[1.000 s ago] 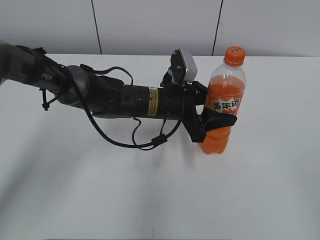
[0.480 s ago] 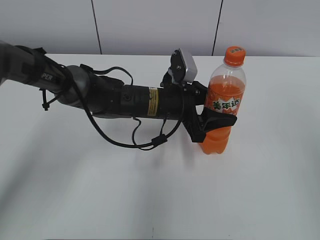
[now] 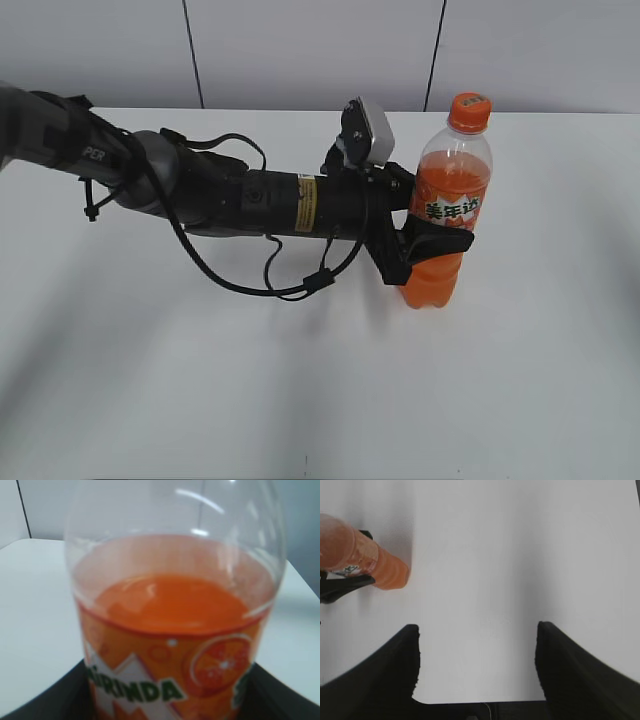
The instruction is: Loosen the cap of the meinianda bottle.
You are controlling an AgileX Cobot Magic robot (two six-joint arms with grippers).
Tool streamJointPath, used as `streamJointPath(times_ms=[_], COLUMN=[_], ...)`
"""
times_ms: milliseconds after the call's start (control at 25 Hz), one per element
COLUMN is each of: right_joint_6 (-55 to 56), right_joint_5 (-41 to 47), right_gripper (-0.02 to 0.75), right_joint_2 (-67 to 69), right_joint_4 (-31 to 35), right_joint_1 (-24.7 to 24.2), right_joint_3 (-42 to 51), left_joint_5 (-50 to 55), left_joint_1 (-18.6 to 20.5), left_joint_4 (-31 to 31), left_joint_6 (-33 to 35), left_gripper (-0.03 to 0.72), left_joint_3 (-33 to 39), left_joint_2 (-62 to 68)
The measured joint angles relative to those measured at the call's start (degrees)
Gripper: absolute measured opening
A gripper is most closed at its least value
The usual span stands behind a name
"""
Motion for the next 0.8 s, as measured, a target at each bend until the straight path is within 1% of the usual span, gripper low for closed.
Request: streamJointPath(times_ms=[200,320,440,560,640,800], right_joint_6=[0.1,-0.1,-0.9,-1.2,-1.2,-0.9], right_joint_5=[0.1,0.1,0.1,0.1,0.1,0.2], right_gripper=[0.428,0.413,0.408,0.407,0.407,0.406], right_joint_2=[9.4,14.4,18.3,20.6,22.1,25.3], right_joint_4=[1.9,6.1,7.8,8.2,8.3,8.2], right_joint_1=[0.0,0.0,1.6,5.0,8.1,14.3], right_joint_3=[-6.8,-11.3,-16.4,-20.2,-21.6,-22.3], left_joint_5=[0.0,0.0,-0.1,-0.1,-0.1,-0.1], left_joint_1=[0.0,0.0,0.0,0.0,0.0,0.0], left_joint_4=[0.0,0.0,0.0,0.0,0.0,0.5], left_joint_6=[0.0,0.0,0.0,0.0,0.0,0.0], left_gripper=[0.43,0.43,0.43,0.43,0.43,0.43], left_joint_3=[0.0,0.0,0.0,0.0,0.0,0.0], left_joint_2=[0.0,0.0,0.0,0.0,0.0,0.0])
